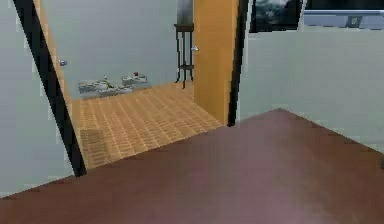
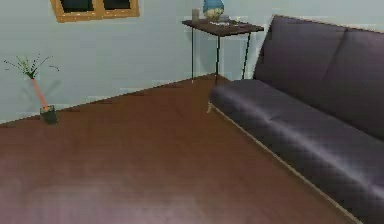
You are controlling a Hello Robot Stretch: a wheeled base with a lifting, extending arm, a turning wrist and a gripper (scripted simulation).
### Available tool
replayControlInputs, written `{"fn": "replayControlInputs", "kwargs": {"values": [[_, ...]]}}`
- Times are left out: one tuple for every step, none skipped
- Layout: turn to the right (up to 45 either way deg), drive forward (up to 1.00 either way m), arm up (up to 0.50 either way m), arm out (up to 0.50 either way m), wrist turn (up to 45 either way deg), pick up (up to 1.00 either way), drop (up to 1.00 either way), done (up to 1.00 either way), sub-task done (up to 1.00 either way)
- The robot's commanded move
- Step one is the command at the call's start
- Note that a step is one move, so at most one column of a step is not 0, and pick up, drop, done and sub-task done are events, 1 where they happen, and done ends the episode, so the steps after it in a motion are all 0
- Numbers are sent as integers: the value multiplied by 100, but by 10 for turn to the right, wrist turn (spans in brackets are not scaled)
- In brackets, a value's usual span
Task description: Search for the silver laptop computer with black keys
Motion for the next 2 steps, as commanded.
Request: {"fn": "replayControlInputs", "kwargs": {"values": [[-450, 0, 0, 0, 0, 0, 0, 0, 0], [-450, 0, 0, 0, 0, 0, 0, 0, 0]]}}
